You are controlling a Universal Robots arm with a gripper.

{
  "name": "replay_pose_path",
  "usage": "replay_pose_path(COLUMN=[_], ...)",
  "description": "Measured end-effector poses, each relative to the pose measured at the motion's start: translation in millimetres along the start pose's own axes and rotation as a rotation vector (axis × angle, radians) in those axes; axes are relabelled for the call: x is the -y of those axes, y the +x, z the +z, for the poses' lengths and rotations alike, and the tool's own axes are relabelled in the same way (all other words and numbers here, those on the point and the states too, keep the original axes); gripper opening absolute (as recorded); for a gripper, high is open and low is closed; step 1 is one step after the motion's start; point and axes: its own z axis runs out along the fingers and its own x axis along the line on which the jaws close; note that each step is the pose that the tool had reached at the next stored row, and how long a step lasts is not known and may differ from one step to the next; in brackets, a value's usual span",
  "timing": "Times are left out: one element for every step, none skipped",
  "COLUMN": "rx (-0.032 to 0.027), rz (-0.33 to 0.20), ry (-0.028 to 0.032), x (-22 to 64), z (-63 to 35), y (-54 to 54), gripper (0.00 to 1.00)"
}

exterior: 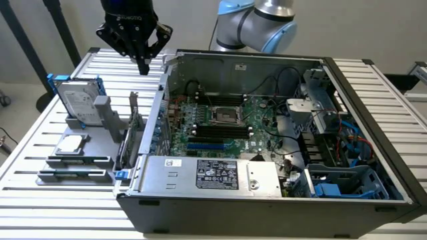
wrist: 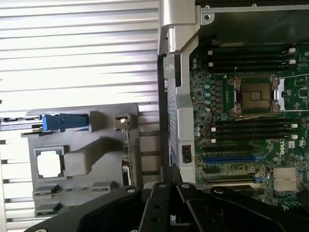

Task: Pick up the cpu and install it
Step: 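Reach for the cpu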

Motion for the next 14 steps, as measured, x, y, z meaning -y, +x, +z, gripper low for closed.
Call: replay_pose_path(rx=[0.0001, 0.0001, 0.0000, 0.0000, 0.0000, 0.0000, 0.0001, 0.0001, 0.0001, 0.0001, 0.0001, 0.0001, 0.0001, 0.0001], rz=[0.000, 0.000, 0.000, 0.000, 0.000, 0.000, 0.000, 0.000, 0.000, 0.000, 0.000, 0.000, 0.000, 0.000], ry=[-0.0001, -0.0001, 0.0000, -0.0001, 0.0000, -0.0001, -0.0001, -0.0001, -0.0001, -0.0001, -0.0001, 0.0000, 0.0001, 0.0003], x=[0.4, 0.7, 1.0, 1.3, 1.7, 2.1, 2.4, 2.7, 3.0, 3.4, 3.8, 4.1, 4.5, 4.8], z=[0.3, 0.5, 0.6, 0.9, 1.1, 1.4, 1.7, 1.9, 2.2, 2.6, 3.0, 3.6, 4.1, 4.7], y=[4.9, 9.2, 13.8, 18.2, 23.0, 27.4, 31.8, 36.6, 41.2, 45.7, 50.2, 54.7, 59.3, 63.8], gripper=[0.11, 0.11, 0.11, 0.11, 0.11, 0.11, 0.11, 0.11, 0.11, 0.11, 0.11, 0.11, 0.11, 0.11])
